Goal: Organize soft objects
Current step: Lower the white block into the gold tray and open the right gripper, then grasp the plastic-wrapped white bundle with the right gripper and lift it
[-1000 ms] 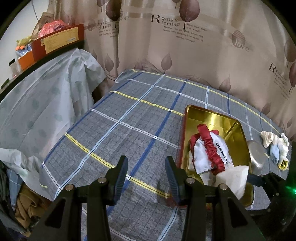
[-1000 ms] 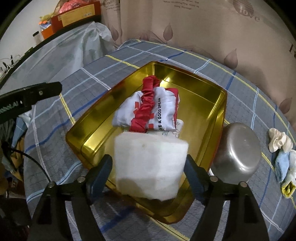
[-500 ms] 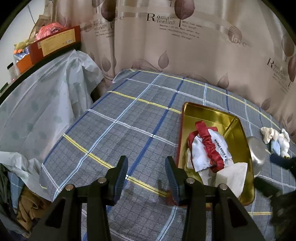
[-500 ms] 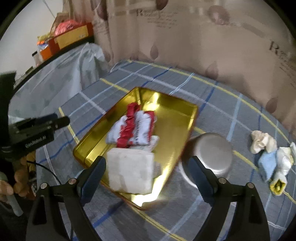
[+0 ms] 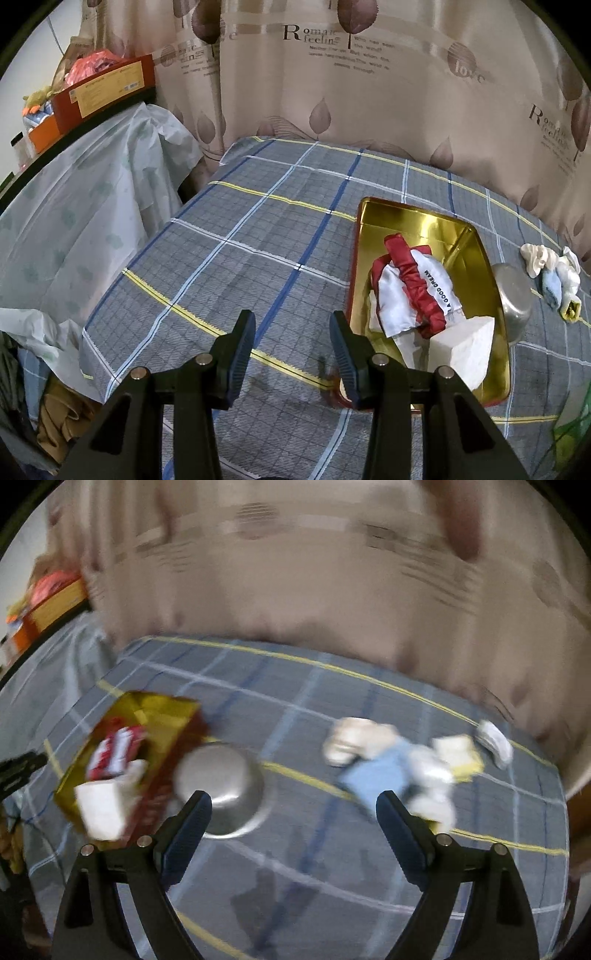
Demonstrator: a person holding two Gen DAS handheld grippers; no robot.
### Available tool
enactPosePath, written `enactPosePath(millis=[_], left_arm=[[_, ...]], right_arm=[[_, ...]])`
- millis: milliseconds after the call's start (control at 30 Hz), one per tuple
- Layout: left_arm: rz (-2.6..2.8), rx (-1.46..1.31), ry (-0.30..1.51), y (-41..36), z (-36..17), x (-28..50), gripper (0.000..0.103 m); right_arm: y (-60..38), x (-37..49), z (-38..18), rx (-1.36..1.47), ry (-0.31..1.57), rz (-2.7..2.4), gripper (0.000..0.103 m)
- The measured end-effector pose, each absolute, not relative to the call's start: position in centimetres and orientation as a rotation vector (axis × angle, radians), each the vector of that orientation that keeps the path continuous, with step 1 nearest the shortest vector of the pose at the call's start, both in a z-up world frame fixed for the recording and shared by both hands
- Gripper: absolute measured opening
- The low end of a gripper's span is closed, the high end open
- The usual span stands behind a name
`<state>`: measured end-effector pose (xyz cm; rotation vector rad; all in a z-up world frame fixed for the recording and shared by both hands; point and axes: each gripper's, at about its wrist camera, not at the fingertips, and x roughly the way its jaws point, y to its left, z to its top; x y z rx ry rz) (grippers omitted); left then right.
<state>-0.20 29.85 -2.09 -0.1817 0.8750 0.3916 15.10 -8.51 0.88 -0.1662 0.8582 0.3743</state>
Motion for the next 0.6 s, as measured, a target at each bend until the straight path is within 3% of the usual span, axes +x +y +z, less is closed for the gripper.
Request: enactPosePath(millis=[267,600], left_arm=[[0.355,-0.121,0.907,28.2,-2.7,0.5,0.043],[0.244,-0.061,0.935,24.0,-1.5,2.5,0.043]], right_arm=[[-16.2,20.0,-1.8,-0.181,0.91,0.243,0.088],[-18.3,26.2,-6.2,-0.174,0.981,0.241,0.084]])
